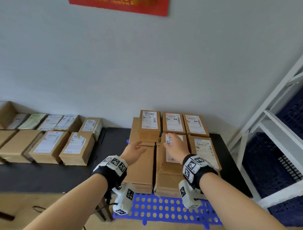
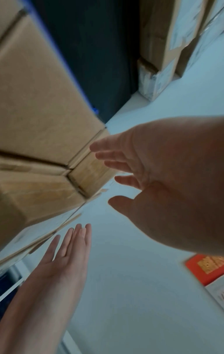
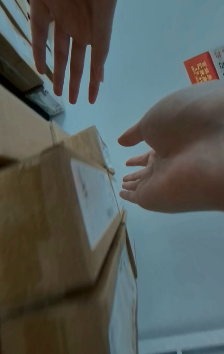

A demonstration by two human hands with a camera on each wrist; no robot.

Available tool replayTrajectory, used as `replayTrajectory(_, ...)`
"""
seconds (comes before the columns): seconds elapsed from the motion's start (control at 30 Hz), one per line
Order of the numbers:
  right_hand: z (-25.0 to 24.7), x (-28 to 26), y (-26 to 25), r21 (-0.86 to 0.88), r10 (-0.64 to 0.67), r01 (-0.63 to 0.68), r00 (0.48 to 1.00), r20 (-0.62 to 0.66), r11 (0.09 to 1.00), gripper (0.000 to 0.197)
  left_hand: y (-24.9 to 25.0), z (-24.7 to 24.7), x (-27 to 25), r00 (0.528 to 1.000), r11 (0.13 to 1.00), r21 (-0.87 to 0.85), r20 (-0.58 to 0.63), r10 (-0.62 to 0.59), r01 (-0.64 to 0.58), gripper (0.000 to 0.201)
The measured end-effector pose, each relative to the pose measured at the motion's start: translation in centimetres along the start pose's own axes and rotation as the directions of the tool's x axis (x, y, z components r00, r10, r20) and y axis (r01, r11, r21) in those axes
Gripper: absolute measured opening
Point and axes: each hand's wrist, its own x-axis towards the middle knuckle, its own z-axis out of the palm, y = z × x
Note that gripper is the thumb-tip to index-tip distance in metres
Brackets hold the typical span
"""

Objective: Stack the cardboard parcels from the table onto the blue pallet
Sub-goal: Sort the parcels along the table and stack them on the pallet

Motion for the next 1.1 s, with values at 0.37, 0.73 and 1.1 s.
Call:
replayTrajectory(0.37,15.4,2.6,-17.4,0.236,-0.052,0.020,0.990,0.132,0.972,0.052,-7.4,-21.5,-2.5,0.977,0.993,-0.112,-0.206,-0.048,0.025,0.041)
replayTrajectory(0.73,29.3,5.8,-32.7,0.227,-0.107,0.054,0.968,0.228,0.972,0.047,-16.2,-41.8,-4.7,0.905,0.975,-0.178,-0.379,-0.191,0.131,0.041)
replayTrajectory(1.1,41.5,12.1,-45.1,0.248,-0.218,0.133,0.908,0.357,0.960,0.050,-22.7,-56.2,-1.4,0.832,0.946,-0.276,-0.475,-0.287,0.169,0.041)
